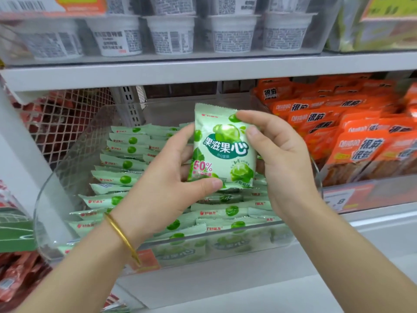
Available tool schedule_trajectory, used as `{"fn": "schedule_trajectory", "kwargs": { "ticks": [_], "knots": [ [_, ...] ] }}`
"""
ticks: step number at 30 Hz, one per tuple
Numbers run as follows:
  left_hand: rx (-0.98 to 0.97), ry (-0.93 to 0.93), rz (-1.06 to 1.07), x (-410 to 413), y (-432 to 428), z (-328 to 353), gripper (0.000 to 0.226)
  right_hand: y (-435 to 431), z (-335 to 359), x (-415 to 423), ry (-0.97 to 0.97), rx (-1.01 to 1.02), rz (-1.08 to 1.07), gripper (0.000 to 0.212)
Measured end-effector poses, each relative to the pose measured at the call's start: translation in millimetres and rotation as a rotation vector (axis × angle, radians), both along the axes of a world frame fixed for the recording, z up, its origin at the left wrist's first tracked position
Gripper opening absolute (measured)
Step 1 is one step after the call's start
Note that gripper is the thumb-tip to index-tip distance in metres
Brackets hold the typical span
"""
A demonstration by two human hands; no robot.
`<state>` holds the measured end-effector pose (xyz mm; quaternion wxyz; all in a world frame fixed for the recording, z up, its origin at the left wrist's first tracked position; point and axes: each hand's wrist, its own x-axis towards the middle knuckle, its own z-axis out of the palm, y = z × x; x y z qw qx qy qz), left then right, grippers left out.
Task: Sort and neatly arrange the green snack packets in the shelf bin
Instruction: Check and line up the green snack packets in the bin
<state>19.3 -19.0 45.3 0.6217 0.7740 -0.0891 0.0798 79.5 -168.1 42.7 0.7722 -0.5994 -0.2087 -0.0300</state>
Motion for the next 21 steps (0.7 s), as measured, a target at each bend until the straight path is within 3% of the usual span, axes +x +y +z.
{"fn": "schedule_trajectory", "kwargs": {
  "ticks": [2, 5, 7, 11, 16, 21],
  "knots": [
    [0.152, -0.086, 0.140, 0, 0, -3, 0.085, -1, -2, 2, -0.011, -0.022, -0.037, 0.024],
    [0.569, -0.310, 0.318, 1, 1, -5, 0.071, -3, -3, 3, -0.039, -0.070, -0.038, 0.023],
    [0.658, -0.346, 0.364, 0, 0, -6, 0.060, -3, -2, 1, -0.076, -0.098, -0.011, 0.021],
    [0.549, -0.252, 0.293, -3, -5, -2, 0.054, -4, 3, -5, -0.162, -0.095, 0.079, 0.021],
    [0.561, -0.213, 0.263, -7, -10, 3, 0.076, -3, 2, -5, -0.402, -0.258, 0.055, 0.041],
    [0.276, -0.167, 0.192, -5, -6, 7, 0.051, 0, 1, -9, -0.381, -0.173, 0.036, 0.041]
  ]
}}
